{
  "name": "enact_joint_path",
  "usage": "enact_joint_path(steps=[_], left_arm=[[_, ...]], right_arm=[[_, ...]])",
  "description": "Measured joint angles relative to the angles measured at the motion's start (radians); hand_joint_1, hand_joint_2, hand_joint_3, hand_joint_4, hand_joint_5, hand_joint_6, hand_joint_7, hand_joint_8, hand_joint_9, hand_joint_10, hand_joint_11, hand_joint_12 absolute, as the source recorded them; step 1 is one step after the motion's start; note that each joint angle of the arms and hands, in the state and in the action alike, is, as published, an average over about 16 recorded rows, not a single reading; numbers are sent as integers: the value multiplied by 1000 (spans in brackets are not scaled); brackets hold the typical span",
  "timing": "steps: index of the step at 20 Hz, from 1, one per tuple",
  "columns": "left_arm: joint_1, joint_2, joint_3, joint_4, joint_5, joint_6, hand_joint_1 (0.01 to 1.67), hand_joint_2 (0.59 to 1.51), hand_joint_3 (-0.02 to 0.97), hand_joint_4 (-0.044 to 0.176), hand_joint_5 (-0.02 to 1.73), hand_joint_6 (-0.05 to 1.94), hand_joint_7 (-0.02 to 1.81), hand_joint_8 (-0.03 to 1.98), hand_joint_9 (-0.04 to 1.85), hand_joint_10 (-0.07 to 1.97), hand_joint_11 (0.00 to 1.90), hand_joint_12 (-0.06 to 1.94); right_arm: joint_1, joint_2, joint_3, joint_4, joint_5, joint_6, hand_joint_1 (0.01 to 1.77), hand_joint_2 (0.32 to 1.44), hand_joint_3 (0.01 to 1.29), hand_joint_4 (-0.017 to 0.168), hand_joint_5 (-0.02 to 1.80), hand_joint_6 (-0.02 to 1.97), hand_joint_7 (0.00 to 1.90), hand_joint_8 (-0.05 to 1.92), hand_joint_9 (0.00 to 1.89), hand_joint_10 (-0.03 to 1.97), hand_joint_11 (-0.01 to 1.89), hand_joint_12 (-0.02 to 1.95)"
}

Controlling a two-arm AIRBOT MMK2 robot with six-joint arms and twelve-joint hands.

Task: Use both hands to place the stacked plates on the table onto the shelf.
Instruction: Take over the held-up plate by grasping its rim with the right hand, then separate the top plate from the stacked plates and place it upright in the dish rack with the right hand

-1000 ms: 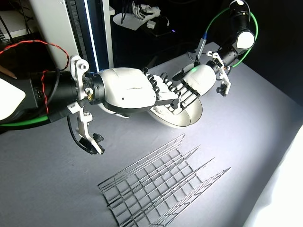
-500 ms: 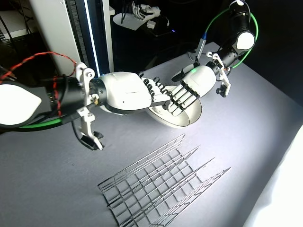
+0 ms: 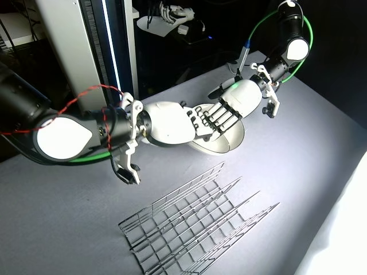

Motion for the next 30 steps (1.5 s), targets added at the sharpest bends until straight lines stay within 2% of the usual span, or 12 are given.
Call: enact_joint_path(steps=[7,11,15,20,25,30], left_arm=[[0,0,2,0,-1,0,14,1183,3,-4,25,-15,-11,-24,-9,-10,15,0],[0,0,3,0,-2,0,14,1183,3,-4,26,-16,-10,-23,-9,-10,15,1],[0,0,4,-1,-3,-1,14,1183,3,-4,27,-16,-10,-24,-7,-10,16,1],[-6,6,1,-3,-1,-8,15,1183,3,-3,29,-20,-5,-21,1,-5,17,0],[-32,39,-5,-11,10,-34,15,1184,3,0,47,-11,13,-7,10,1,18,0],[-82,101,-19,-29,16,-75,15,1185,3,1,67,-5,31,7,18,6,19,-1]], right_arm=[[8,-69,57,3,-33,0,1256,989,16,-4,259,22,311,12,340,11,24,1049],[15,-94,73,6,-45,-1,1247,1004,16,-4,350,22,398,8,412,7,74,1051],[23,-108,80,10,-48,-5,1235,1011,16,-4,496,90,537,37,553,2,221,1004],[30,-116,82,16,-37,-10,1222,1003,14,-4,679,287,714,197,779,-5,464,926],[37,-118,80,21,-18,-13,1216,984,14,-6,825,492,851,387,987,-11,703,878],[54,-108,65,17,-6,-11,1214,962,13,-6,874,656,906,572,1110,-7,830,931]])
